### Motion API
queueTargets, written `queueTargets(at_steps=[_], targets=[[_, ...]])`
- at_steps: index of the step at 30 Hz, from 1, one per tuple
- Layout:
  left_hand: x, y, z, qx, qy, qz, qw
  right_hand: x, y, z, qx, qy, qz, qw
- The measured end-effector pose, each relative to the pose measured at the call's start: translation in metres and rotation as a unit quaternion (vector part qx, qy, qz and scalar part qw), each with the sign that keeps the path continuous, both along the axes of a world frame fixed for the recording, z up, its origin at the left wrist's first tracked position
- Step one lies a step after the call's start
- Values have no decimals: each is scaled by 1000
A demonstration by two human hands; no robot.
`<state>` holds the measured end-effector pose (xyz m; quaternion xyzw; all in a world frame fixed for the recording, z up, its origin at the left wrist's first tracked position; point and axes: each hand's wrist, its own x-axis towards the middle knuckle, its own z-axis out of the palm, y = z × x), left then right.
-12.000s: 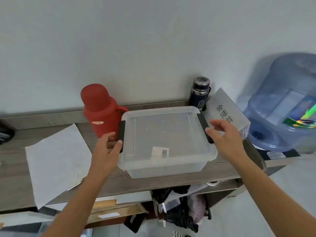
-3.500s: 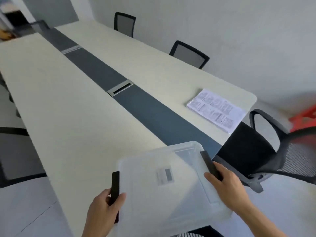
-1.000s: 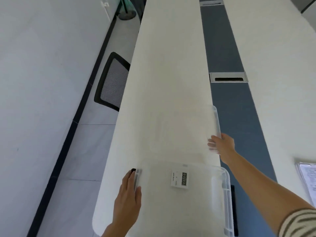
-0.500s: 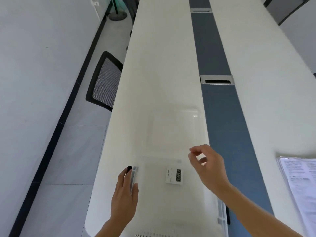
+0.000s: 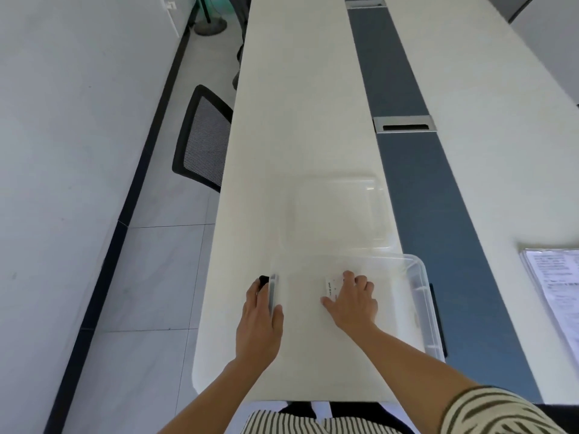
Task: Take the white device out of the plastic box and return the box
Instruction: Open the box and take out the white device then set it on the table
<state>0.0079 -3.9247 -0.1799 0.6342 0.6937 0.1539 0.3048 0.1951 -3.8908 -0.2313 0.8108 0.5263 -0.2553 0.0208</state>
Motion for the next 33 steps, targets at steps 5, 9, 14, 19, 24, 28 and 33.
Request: queueTargets(at_steps=[5, 9, 14, 19, 24, 28, 33], targets=[[-8, -2, 7, -11, -8, -15, 1000, 21, -8, 17, -21, 204, -105, 973], [-9, -2, 33, 32, -31, 13, 999, 51, -18, 79, -29, 452, -241, 858], [6, 0, 83, 7, -201, -19, 979, 66, -42, 148, -13, 649, -231, 725], [30, 0, 123, -42, -288, -72, 954, 54, -64, 180, 21, 682, -156, 714], [40, -8, 143, -51, -336, -98, 935, 39, -79, 192, 67, 647, -103, 753], [34, -13, 144, -72, -345, -101, 930, 36, -87, 191, 72, 649, -91, 752], [26, -20, 142, -93, -378, -103, 915, 35, -93, 189, 60, 668, -95, 736]])
